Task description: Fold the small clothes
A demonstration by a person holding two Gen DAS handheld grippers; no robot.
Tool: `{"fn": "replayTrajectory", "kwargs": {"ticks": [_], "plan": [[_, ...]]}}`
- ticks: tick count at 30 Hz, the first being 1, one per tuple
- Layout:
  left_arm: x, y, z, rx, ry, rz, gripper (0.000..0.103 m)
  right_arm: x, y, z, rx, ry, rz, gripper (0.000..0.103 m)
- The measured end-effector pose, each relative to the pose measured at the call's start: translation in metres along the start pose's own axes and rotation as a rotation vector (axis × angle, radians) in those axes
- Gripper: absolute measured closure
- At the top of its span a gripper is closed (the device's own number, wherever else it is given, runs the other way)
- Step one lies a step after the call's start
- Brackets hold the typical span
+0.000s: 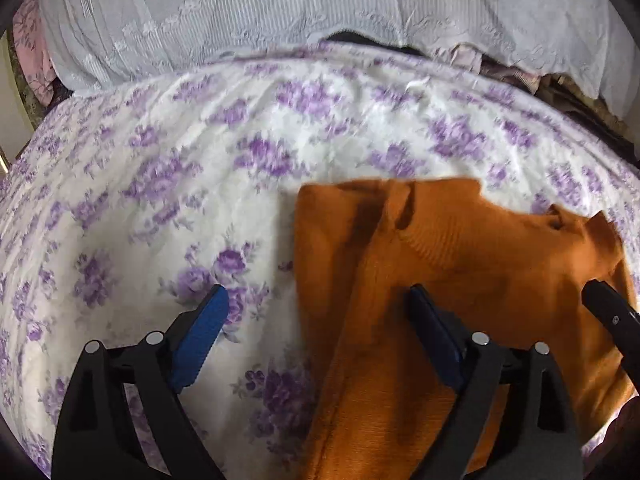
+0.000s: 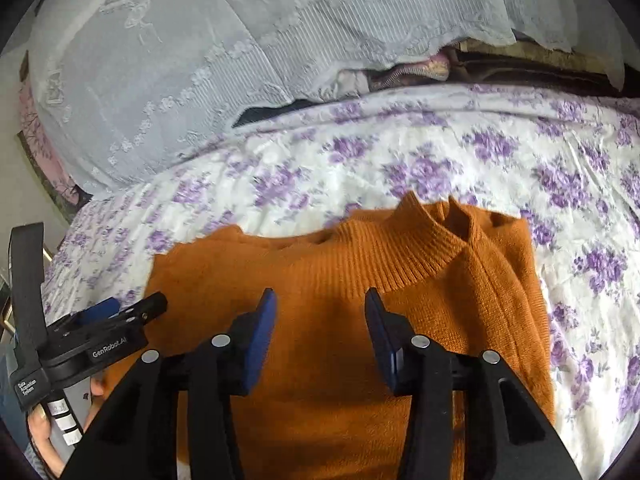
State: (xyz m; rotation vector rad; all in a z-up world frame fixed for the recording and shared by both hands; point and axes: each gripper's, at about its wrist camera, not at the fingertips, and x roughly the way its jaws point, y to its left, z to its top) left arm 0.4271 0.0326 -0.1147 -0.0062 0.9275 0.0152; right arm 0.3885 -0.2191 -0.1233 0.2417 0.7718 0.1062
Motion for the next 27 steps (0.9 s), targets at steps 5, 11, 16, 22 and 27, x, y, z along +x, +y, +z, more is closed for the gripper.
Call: {"fn": "replayTrajectory", "kwargs": {"ticks": [5,11,16,22,27], "plan": [[-0.006,-0.002,-0.003,0.012,-0.031,0.020,0.011,-0.005,-0.005,-0.001,0.006,-0.022,0.038,0.060],[-0.042,0.025,-0.011,-0.088,-0.072,-0.105,0.013,-0.050,-0.020,-0.018,0.046,-0.128,0.058,0.060],[-0.027,-0.016,-0.030,0.096,-0.034,-0.005,0.011,-0.038,-0.026,-0.027,0.044,-0.027,0.041,0.057],[-0.045,-0.017,-0.034,0.085,-0.102,0.036,0.007,-0.068,-0.038,-0.031,0.090,-0.131,0.080,0.056],[-0.093,-0.038,-0.041,0.111,-0.190,-0.082,0.007,-0.105,-0.083,-0.036,0.204,-0.192,0.078,0.042]]}}
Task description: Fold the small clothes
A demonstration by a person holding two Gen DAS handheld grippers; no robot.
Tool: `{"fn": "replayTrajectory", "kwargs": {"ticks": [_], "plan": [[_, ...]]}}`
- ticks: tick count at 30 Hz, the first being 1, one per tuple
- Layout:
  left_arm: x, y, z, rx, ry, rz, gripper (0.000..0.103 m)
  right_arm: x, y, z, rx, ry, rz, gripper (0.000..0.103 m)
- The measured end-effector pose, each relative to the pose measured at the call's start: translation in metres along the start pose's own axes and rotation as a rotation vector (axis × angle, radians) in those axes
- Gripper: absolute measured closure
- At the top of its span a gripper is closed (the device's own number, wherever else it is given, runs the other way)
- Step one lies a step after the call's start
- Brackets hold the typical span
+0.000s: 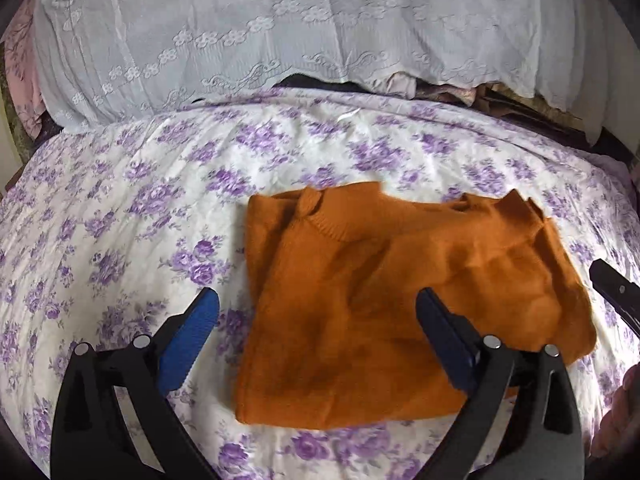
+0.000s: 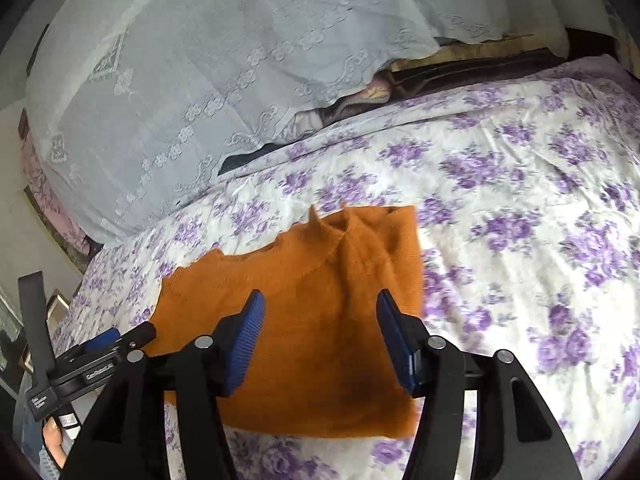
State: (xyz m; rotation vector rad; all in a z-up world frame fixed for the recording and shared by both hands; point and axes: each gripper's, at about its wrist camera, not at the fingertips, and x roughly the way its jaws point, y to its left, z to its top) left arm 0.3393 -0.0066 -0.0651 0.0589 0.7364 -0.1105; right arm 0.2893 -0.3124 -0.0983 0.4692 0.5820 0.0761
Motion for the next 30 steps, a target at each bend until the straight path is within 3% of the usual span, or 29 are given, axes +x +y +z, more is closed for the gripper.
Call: {"fn": "replayTrajectory", "kwargs": {"ticks": [4,9,13,19,23,26,30], "plan": [[-0.006,-0.033,-0.007,0.078,0.000,-0.044,0.007,-0.008,-0.042,-0.008,0.145,0.047,0.020,0.042],[0.018,-0.047,-0.021,0.123,0.063,0.017,0.007,-0.006,-0.059,-0.024,0.251,0.110,0.104,0.041],[0.040,-0.039,-0.026,0.090,0.149,0.009,0.004,0.002,-0.054,-0.028,0.238,0.133,0.113,0.039],[0.029,-0.042,-0.021,0.095,0.108,0.015,0.004,0.030,-0.053,-0.015,0.257,0.145,0.118,0.041],[0.022,-0.043,0.004,0.033,0.080,-0.008,0.004,0.055,-0.048,-0.004,0.240,0.151,0.097,0.052],[0.036,-0.051,0.014,0.026,0.096,0.000,0.004,0.063,-0.047,-0.001,0.242,0.148,0.113,0.058],[0.072,-0.057,0.001,0.014,0.149,0.019,0.004,0.061,-0.050,-0.002,0.245,0.146,0.142,0.059]]}}
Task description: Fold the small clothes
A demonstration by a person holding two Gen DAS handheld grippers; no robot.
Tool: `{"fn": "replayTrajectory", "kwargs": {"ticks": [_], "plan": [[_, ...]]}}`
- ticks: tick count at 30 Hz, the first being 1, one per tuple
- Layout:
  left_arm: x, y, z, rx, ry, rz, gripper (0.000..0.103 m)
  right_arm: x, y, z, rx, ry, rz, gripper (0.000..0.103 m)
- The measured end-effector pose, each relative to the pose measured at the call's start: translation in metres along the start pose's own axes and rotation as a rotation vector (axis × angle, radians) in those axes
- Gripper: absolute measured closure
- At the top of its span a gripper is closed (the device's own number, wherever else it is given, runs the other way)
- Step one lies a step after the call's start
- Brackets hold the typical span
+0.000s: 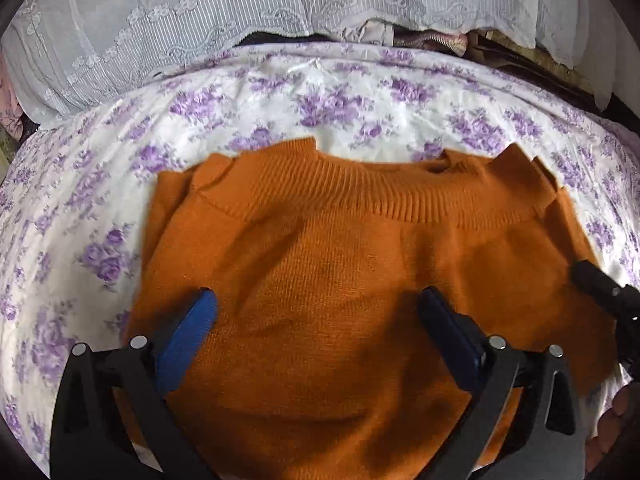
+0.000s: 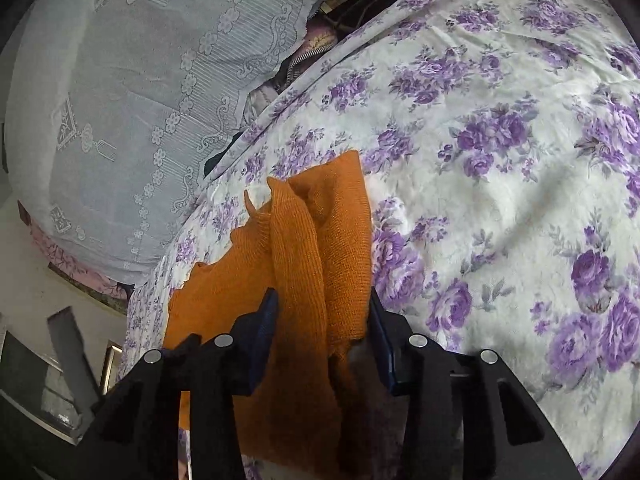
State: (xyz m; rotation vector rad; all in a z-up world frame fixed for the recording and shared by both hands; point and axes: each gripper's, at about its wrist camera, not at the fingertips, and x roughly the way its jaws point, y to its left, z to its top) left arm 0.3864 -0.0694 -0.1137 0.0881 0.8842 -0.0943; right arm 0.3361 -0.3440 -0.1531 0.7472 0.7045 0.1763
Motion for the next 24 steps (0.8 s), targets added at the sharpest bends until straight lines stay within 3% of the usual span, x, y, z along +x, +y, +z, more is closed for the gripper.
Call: {"fn": "replayTrajectory", "kwargs": {"ticks": [5,7,10,13,14,15,17,21,24], "plan": [[-0.006,0.004,0.003,-0.020,-0.013,-0.018,0.007,0.004,0.007,-0.001,-0.036,0.004,-0.019,0.057],[-0.021,0.002,0.011,-0.020,-0.045,-0.084,0.008,0.004,0.005,0.000,-0.027,0.004,-0.011,0.057],[-0.028,-0.014,0.029,0.035,-0.097,-0.026,0.008,0.005,0.005,0.001,-0.023,0.004,-0.008,0.058],[0.017,-0.016,0.040,0.004,0.035,-0.005,0.006,0.004,0.004,0.001,-0.019,0.003,-0.002,0.058],[0.031,-0.013,0.037,-0.015,0.048,0.001,0.004,0.005,0.004,0.002,-0.019,0.003,0.002,0.058],[0.030,-0.011,0.035,-0.025,0.011,0.002,0.004,0.005,0.004,0.002,-0.018,0.004,0.006,0.058],[0.015,-0.012,0.032,-0.011,-0.007,0.005,0.005,0.005,0.004,0.003,-0.013,0.005,0.013,0.058],[-0.022,-0.005,0.010,-0.007,-0.076,-0.057,0.006,0.003,0.003,0.002,-0.010,0.004,0.018,0.058],[-0.018,0.001,-0.004,-0.017,-0.032,-0.033,0.004,0.003,0.003,0.002,-0.012,0.005,0.015,0.058]]}}
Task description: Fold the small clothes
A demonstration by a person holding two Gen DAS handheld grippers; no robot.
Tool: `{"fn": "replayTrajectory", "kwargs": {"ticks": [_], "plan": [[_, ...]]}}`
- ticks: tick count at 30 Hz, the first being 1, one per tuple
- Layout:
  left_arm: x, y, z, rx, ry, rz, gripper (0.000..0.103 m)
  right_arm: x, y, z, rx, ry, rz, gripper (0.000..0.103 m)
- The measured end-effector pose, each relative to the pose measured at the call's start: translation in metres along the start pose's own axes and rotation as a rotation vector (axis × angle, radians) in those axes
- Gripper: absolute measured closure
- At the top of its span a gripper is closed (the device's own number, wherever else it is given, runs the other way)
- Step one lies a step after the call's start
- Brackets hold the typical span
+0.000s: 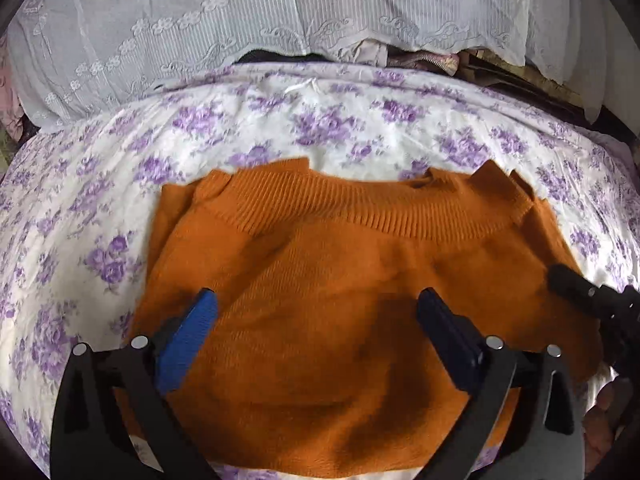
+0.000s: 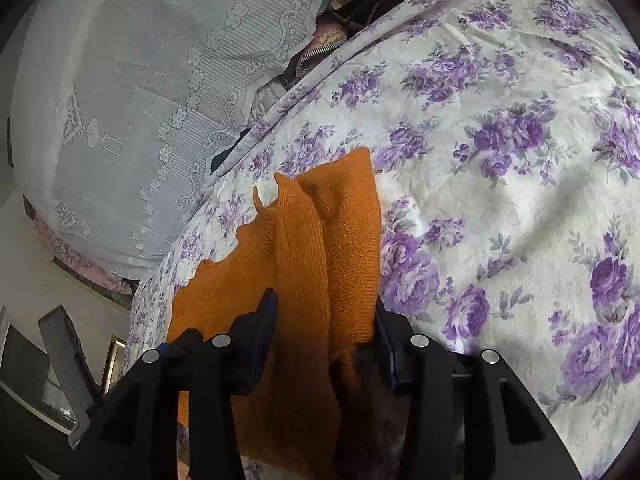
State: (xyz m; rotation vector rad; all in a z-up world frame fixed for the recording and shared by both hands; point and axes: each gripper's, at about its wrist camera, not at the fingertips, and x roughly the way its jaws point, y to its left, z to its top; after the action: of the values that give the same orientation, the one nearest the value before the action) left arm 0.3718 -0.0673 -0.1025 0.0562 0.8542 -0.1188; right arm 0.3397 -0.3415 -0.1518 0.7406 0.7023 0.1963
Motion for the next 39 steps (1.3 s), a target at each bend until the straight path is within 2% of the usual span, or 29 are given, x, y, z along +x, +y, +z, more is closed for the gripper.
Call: {"fn": "replayTrajectory", "kwargs": {"ticks": [2,4,5,6,9,11,14,17,23,26,29,31,36,39], "plan": [[0.010,0.004,-0.002,-0.010,0.018,-0.010,0.004,-0.001,0.000,-0.001,-0.004,0.000,-0.004,0.059],[0.009,0.000,-0.003,0.008,0.007,0.013,0.004,-0.003,-0.001,-0.002,0.004,-0.008,0.003,0.071],[0.007,-0.002,-0.004,0.015,-0.001,0.023,0.004,-0.004,-0.002,-0.002,0.015,-0.013,0.018,0.080],[0.002,-0.003,-0.006,0.017,-0.014,0.019,0.006,-0.006,-0.002,-0.003,0.018,-0.021,0.027,0.081],[-0.007,0.000,-0.009,0.002,-0.035,-0.029,0.006,-0.010,0.005,-0.004,-0.016,-0.041,0.023,0.082],[-0.007,0.000,-0.009,0.004,-0.038,-0.035,0.006,-0.009,0.008,-0.004,-0.030,-0.039,0.019,0.082],[-0.004,-0.003,-0.009,0.015,-0.026,-0.034,0.006,0.000,-0.002,-0.002,0.030,0.006,0.033,0.079],[-0.004,-0.006,-0.010,0.028,-0.025,-0.024,0.006,0.000,-0.006,-0.002,0.056,0.004,0.053,0.081],[-0.020,-0.012,-0.014,0.057,-0.066,-0.048,0.009,-0.022,0.028,-0.009,-0.107,-0.109,-0.004,0.085],[-0.018,-0.008,-0.012,0.044,-0.050,-0.050,0.011,-0.028,0.045,-0.013,-0.171,-0.135,-0.038,0.085],[-0.017,0.003,-0.008,0.025,-0.024,-0.076,0.011,-0.029,0.053,-0.015,-0.193,-0.131,-0.070,0.085],[-0.020,0.014,-0.006,0.035,-0.017,-0.067,0.011,-0.028,0.054,-0.013,-0.194,-0.120,-0.097,0.085],[-0.029,0.060,-0.005,0.081,-0.027,0.055,0.011,-0.026,0.061,-0.011,-0.192,-0.098,-0.148,0.085],[-0.027,0.105,-0.009,0.004,-0.016,0.073,0.011,-0.025,0.072,-0.010,-0.193,-0.097,-0.162,0.085]]}}
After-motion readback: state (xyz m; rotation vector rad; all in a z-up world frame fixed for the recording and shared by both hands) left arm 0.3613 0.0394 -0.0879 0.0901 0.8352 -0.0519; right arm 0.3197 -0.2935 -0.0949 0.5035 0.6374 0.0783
